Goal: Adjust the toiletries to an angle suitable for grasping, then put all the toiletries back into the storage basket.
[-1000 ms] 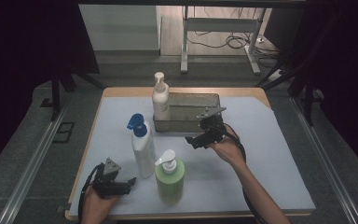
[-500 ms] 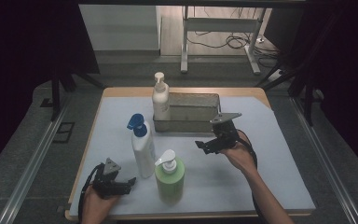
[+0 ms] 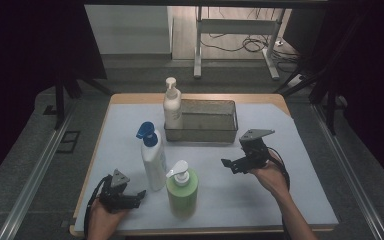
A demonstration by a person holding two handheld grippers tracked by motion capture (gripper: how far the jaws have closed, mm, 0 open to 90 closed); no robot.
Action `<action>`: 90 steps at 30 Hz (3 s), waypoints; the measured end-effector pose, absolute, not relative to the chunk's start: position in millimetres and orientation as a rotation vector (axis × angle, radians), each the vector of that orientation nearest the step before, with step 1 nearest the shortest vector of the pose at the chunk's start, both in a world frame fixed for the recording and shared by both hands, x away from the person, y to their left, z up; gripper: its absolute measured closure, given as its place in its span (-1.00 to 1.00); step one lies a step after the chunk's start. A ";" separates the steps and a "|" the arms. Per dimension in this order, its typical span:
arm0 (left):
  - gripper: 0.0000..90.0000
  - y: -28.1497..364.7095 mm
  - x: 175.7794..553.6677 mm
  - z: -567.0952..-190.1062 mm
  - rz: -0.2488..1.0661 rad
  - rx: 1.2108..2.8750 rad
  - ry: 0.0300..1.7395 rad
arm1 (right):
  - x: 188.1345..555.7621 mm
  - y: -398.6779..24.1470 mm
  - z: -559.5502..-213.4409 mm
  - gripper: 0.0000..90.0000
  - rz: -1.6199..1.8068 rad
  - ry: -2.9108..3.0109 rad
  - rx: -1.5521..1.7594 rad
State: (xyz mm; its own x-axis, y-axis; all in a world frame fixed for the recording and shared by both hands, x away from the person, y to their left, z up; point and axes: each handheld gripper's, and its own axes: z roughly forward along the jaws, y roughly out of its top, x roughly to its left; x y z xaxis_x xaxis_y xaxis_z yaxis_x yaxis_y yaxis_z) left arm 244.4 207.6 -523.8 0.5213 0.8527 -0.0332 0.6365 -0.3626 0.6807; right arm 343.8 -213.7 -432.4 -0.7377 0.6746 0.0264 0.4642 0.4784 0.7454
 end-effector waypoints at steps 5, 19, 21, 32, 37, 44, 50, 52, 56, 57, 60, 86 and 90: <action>-0.73 207.6 244.4 -523.8 0.433 2.119 1.206 | 331.6 -223.9 -436.6 -1.00 1.096 2.440 0.994; -0.73 207.7 244.4 -523.8 0.435 2.120 1.206 | 297.8 -247.7 -472.4 -1.00 1.075 2.405 1.051; -0.73 207.7 244.4 -523.8 0.435 2.120 1.206 | 294.8 -250.6 -477.5 -1.00 1.086 2.396 1.062; -0.73 207.9 244.4 -523.7 0.434 2.121 1.206 | 286.5 -255.0 -499.4 -1.00 1.060 2.433 1.100; -0.73 207.7 244.4 -523.7 0.434 2.121 1.206 | 282.2 -254.2 -495.9 -1.00 1.067 2.430 1.096; -0.73 207.6 244.4 -523.7 0.434 2.121 1.206 | 271.6 -247.4 -482.9 -1.00 1.112 2.463 1.095; -0.73 207.6 244.4 -523.7 0.434 2.121 1.206 | 258.1 -236.7 -472.8 -1.00 1.153 2.516 1.031; -0.73 207.6 244.4 -523.7 0.434 2.121 1.206 | 254.5 -233.4 -469.9 -1.00 1.182 2.535 1.002; -0.73 207.6 244.4 -523.7 0.435 2.121 1.206 | 247.5 -225.0 -463.3 -1.00 1.222 2.541 0.948; -0.73 207.6 244.4 -523.7 0.434 2.121 1.206 | 245.6 -223.0 -461.6 -1.00 1.235 2.543 0.928; -0.73 207.6 244.4 -523.7 0.434 2.121 1.206 | 240.1 -215.2 -456.7 -1.00 1.251 2.558 0.876; -0.73 207.7 244.4 -523.7 0.434 2.121 1.206 | 235.2 -143.4 -436.1 -1.00 1.340 2.663 0.668; -0.73 207.7 244.4 -523.7 0.434 2.121 1.206 | 234.5 -133.6 -434.4 -1.00 1.322 2.661 0.641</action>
State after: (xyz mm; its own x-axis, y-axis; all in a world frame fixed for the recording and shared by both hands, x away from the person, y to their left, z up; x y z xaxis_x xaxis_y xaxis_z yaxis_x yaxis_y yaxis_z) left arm 244.4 207.7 -523.7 0.5215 0.8527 -0.0319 0.6369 -0.3641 0.6796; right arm 234.5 -133.6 -434.4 -0.9062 0.4122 0.0940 0.3239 0.5341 0.7809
